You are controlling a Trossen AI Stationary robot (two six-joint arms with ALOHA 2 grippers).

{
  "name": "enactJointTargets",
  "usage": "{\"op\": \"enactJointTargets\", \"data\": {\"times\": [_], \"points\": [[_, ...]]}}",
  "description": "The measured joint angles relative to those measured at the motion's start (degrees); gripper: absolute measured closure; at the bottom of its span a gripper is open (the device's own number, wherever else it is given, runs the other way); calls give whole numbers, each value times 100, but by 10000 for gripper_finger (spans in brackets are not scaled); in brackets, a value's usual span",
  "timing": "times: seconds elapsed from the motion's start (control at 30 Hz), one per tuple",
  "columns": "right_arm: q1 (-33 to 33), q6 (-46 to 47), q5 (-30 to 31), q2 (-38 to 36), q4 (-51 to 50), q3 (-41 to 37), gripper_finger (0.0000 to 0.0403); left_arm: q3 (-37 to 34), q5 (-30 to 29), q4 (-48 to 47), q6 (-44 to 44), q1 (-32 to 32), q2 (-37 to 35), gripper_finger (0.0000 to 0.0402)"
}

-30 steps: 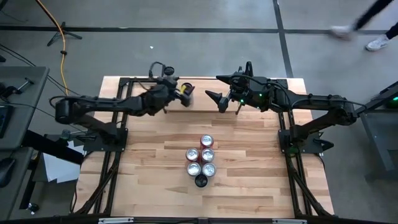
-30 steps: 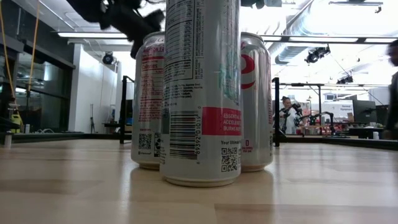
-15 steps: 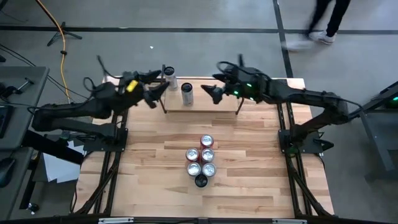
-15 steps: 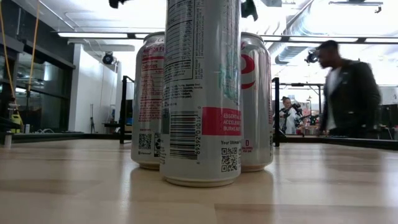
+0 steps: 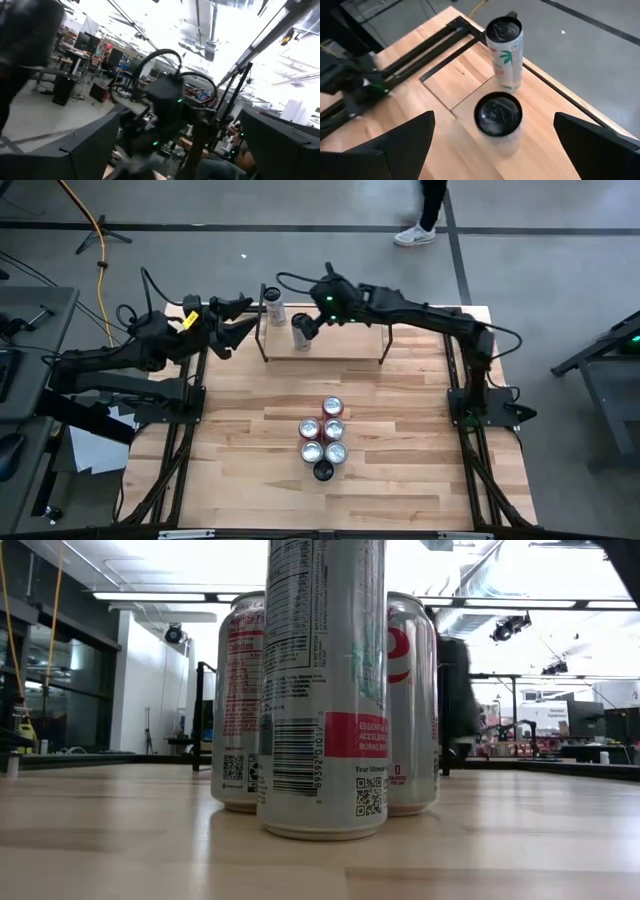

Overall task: Place canned beverage on shelf
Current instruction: Put the top white soda can aligned with the other white soda can on the shelf

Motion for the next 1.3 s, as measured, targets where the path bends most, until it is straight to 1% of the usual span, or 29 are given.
{"op": "enactJointTargets", "data": {"times": [0.17,0.37,0.6,0.77,0.9,1.03,1.3], "points": [[6,40,397,457,-112,359,7,-2,122,-12,-2,0,21,30],[41,311,659,695,-173,373,7,-1,120,-7,-4,0,20,30],[220,348,1069,959,-161,366,7,-1,120,-7,-2,0,20,30],[348,408,1625,1038,-128,366,7,-2,118,-7,0,0,20,30],[425,655,1969,1061,-39,364,7,-2,118,-7,0,0,20,30],[475,889,2061,1141,31,362,7,-1,118,-7,-2,0,20,30],[480,930,2043,1372,131,357,7,-2,115,-22,-55,2,20,30]]}}
